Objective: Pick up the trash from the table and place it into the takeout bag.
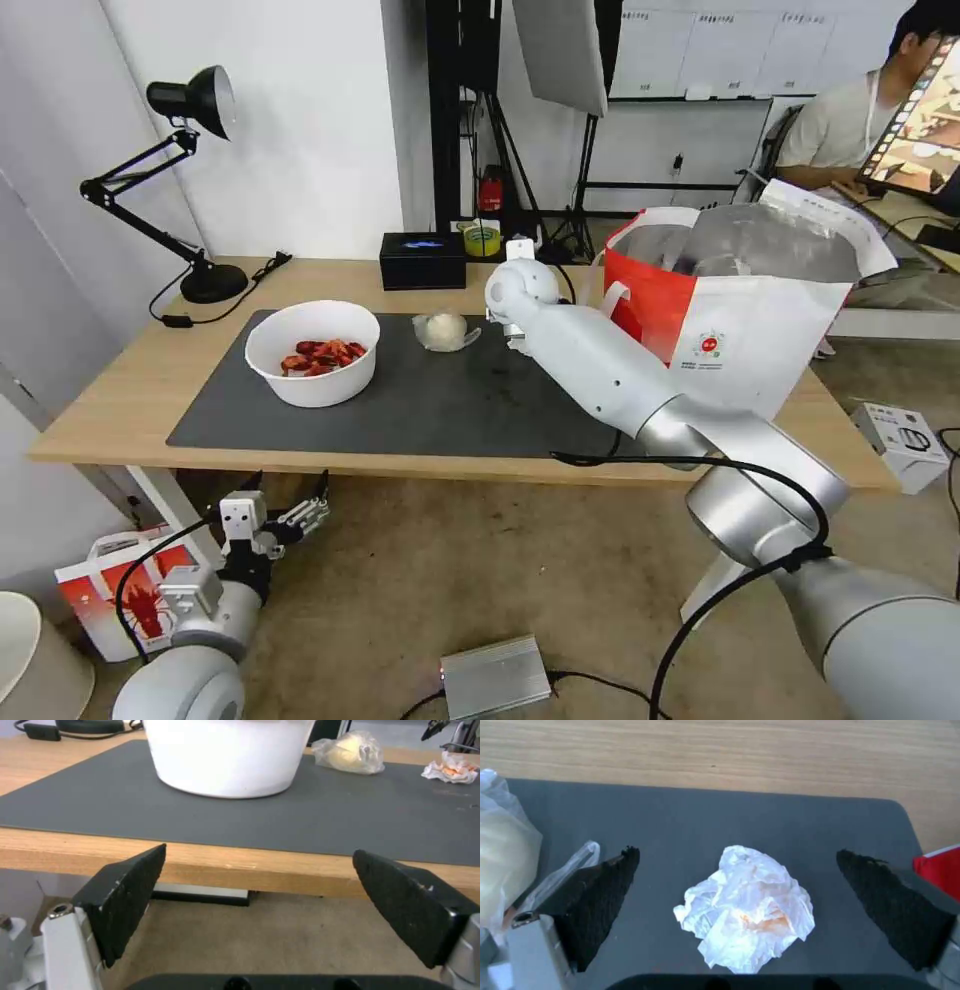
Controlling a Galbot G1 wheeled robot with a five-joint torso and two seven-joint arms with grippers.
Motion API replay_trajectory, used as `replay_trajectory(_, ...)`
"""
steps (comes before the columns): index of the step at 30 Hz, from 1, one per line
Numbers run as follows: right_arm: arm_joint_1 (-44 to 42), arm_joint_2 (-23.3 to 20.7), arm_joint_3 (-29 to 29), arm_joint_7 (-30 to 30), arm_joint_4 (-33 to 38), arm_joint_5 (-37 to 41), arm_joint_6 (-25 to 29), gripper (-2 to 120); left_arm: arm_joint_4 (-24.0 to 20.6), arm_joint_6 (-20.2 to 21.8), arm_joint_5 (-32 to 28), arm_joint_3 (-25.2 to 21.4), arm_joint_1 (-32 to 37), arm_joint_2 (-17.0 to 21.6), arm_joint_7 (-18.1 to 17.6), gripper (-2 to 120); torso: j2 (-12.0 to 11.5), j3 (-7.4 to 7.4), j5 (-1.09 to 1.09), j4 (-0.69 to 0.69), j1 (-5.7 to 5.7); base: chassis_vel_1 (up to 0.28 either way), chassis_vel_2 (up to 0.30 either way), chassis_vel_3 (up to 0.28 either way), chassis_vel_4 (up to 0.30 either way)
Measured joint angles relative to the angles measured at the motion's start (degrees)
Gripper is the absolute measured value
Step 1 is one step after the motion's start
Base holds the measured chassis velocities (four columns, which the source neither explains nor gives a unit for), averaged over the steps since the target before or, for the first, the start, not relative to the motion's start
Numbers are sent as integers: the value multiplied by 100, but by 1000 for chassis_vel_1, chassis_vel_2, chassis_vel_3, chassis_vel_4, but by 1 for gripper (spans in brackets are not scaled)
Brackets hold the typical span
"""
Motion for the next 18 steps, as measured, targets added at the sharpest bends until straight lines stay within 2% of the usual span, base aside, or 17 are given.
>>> replay_trajectory(18, -32, 33, 33, -143, -173, -56, 0, 100, 8, -5, 22, 48, -12, -11, 2, 100, 0, 0, 0, 0, 0, 0, 0, 0, 0)
